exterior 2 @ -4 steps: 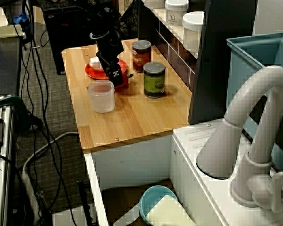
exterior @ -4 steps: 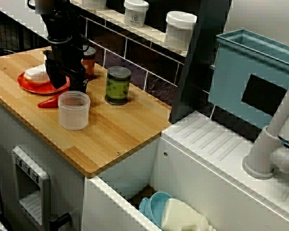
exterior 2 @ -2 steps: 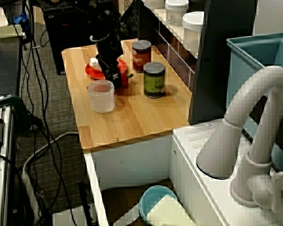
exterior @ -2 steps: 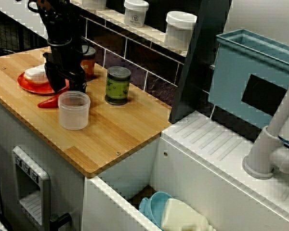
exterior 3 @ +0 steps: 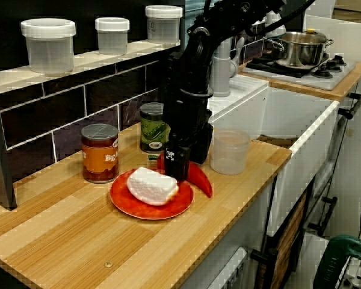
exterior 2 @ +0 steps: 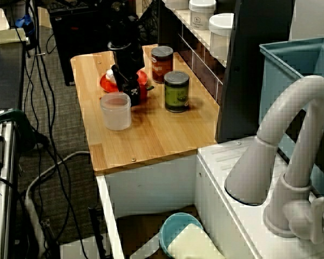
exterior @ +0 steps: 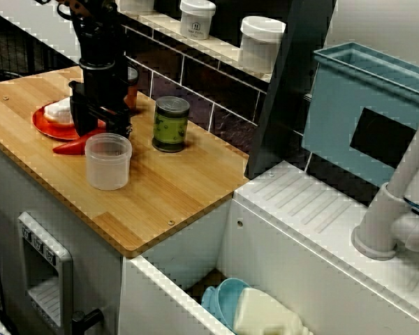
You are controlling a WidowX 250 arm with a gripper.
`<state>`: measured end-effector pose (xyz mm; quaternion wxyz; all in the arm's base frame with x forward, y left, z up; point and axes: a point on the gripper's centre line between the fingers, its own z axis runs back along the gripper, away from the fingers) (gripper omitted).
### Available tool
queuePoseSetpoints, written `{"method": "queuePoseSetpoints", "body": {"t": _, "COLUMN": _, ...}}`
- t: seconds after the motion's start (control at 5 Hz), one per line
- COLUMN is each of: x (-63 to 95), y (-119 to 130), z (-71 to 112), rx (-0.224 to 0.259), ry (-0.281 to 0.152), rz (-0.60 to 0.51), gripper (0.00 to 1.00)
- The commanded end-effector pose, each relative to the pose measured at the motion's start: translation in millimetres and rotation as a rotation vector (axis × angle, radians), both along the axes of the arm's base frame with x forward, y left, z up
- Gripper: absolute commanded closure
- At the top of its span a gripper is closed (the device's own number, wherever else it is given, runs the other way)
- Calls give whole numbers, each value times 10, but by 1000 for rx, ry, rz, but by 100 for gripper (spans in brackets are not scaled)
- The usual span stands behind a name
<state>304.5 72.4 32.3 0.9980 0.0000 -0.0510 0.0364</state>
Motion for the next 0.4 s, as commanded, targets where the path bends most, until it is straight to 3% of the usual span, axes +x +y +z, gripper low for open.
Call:
{"method": "queuePoseSetpoints", "body": {"t": 0.0, "x": 180, "y": 28, "z": 71, "rx": -4, "ry": -7, "rz": 13, "gripper": 0}}
{"method": "queuePoseSetpoints", "body": {"t": 0.2, "x": 205, "y": 30, "z": 36, "rx": 2, "ry": -9, "rz": 12, "gripper": 100}}
